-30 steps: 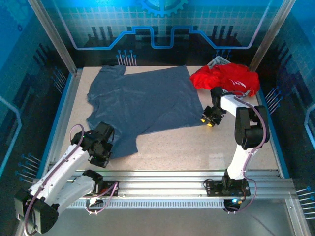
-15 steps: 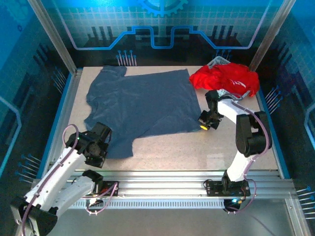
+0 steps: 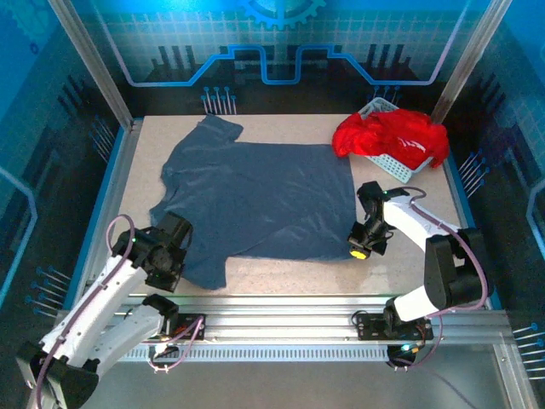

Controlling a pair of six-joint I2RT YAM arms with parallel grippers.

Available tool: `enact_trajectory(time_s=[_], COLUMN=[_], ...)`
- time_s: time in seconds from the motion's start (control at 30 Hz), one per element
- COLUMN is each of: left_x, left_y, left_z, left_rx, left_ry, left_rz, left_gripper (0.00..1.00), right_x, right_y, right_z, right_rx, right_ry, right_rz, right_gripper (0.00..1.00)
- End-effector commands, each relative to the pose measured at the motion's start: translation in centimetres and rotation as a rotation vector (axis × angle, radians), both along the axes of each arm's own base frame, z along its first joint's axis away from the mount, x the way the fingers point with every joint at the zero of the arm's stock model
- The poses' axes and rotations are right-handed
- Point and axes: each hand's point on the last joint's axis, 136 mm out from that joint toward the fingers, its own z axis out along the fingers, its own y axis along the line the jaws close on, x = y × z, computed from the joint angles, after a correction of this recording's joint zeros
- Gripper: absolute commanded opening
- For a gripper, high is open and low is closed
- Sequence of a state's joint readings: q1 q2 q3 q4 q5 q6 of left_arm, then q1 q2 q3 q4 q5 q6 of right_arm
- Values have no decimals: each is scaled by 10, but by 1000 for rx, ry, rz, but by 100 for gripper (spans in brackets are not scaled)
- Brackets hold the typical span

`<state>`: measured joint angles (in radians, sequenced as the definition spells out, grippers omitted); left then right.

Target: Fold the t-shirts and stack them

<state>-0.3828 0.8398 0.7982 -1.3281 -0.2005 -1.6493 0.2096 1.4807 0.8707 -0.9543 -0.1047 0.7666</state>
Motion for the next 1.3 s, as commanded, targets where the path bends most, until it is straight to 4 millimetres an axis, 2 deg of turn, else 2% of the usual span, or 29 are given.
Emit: enact_trajectory(time_s=[0.0, 0.17, 0.37, 0.57, 0.87, 1.27], left_x=[41, 108, 185, 243, 295, 310], left_y=[-11, -26, -34, -29, -9, 13], left_z=[17, 50, 78, 86, 102, 115], left_rx=[0, 29, 8, 5, 39, 83], left_ry=[-140, -293, -395, -424, -484, -518], left_rz=[-104, -225, -347, -424, -425, -404], left_gripper=[0, 0, 0, 0, 0, 0], right_x=[-3, 7, 30, 56, 100, 139], right_y=[7, 3, 0, -1, -5, -14], right_z=[13, 11, 20, 27, 40, 34], right_rx=[22, 28, 56, 92, 96, 54], right_ry=[13, 38, 8, -6, -39, -55], right_rz=[4, -51, -127, -212, -276, -280], right_gripper=[0, 0, 0, 0, 0, 0])
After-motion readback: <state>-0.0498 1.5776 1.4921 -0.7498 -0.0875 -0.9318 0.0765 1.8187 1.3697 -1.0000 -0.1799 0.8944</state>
